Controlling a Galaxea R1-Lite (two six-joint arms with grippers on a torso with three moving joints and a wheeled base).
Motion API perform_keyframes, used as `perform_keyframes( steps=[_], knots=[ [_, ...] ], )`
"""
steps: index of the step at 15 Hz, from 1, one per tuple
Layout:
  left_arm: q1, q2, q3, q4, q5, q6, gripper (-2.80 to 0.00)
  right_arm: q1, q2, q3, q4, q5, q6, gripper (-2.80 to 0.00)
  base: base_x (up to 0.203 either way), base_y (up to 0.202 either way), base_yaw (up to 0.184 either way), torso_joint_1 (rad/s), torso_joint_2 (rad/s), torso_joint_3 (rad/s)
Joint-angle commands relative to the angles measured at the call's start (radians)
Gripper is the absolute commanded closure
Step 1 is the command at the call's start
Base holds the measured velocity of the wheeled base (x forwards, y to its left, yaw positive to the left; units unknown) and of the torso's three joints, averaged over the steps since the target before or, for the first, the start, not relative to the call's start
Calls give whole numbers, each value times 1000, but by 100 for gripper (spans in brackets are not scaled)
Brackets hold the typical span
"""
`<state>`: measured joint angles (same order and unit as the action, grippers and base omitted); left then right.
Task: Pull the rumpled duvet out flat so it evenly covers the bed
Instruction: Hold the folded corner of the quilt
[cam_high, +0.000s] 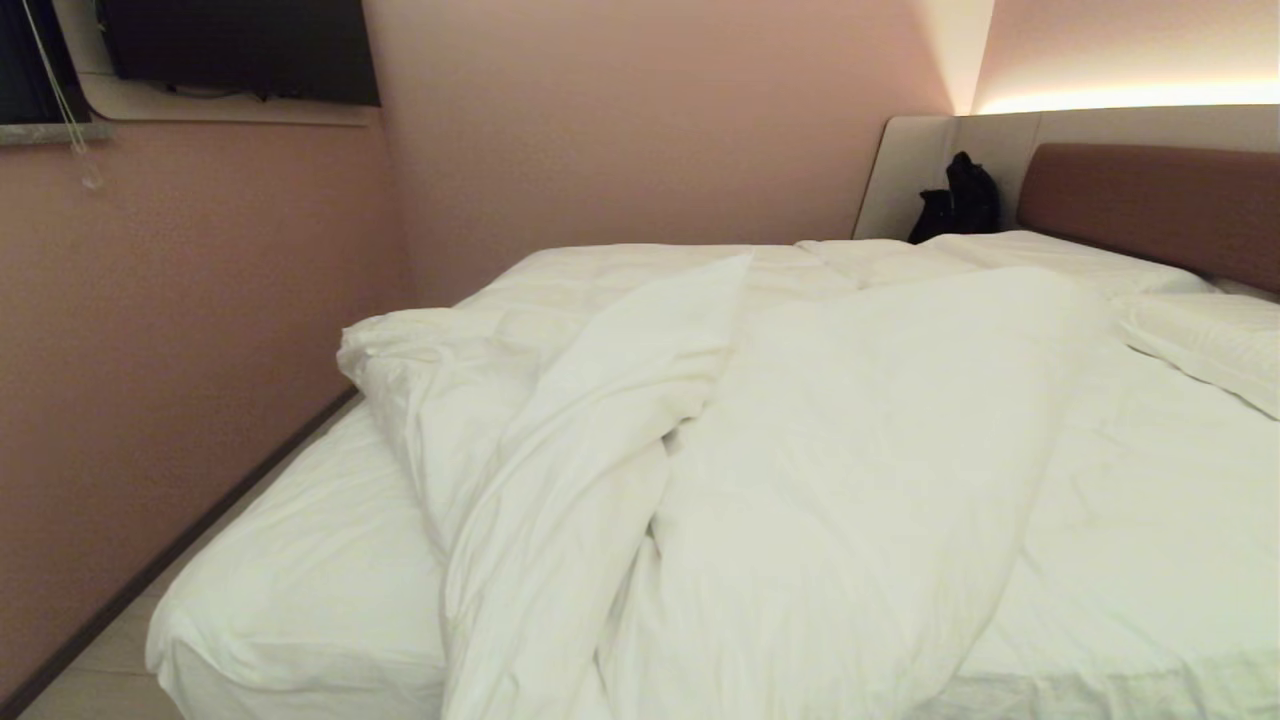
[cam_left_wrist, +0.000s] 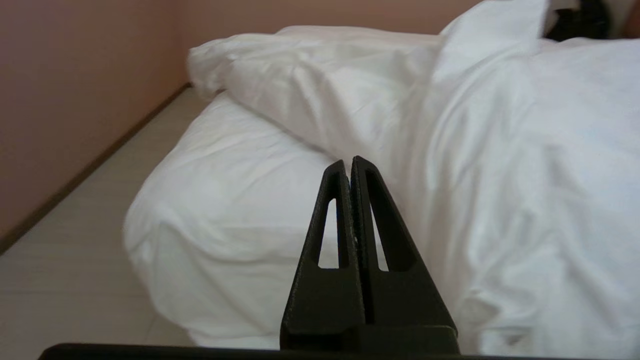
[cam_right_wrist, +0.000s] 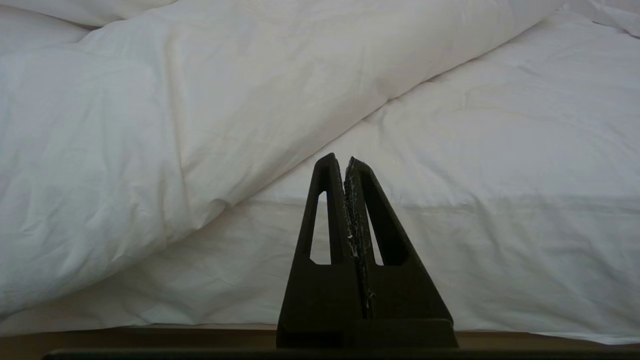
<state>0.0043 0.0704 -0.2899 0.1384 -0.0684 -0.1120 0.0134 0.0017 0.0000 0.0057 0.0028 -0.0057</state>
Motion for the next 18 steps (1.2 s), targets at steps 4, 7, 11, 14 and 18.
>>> perform_keyframes(
  steps=[4,7,11,14,18],
  knots=[
    [0,482,-277,12,-190,-74,0,0,0,0,0,0,-2,0,0,0,0,0,0,0],
    [0,767,-513,2,-353,-152,0,0,0,0,0,0,0,0,0,0,0,0,0,0],
    [-15,1019,-795,-1,-461,-223,0,0,0,0,0,0,0,0,0,0,0,0,0,0],
    [-73,1120,-923,5,-466,-231,0,0,0,0,0,0,0,0,0,0,0,0,0,0],
    [-153,1233,-979,-1,-459,-209,0,0,0,0,0,0,0,0,0,0,0,0,0,0]
  ],
)
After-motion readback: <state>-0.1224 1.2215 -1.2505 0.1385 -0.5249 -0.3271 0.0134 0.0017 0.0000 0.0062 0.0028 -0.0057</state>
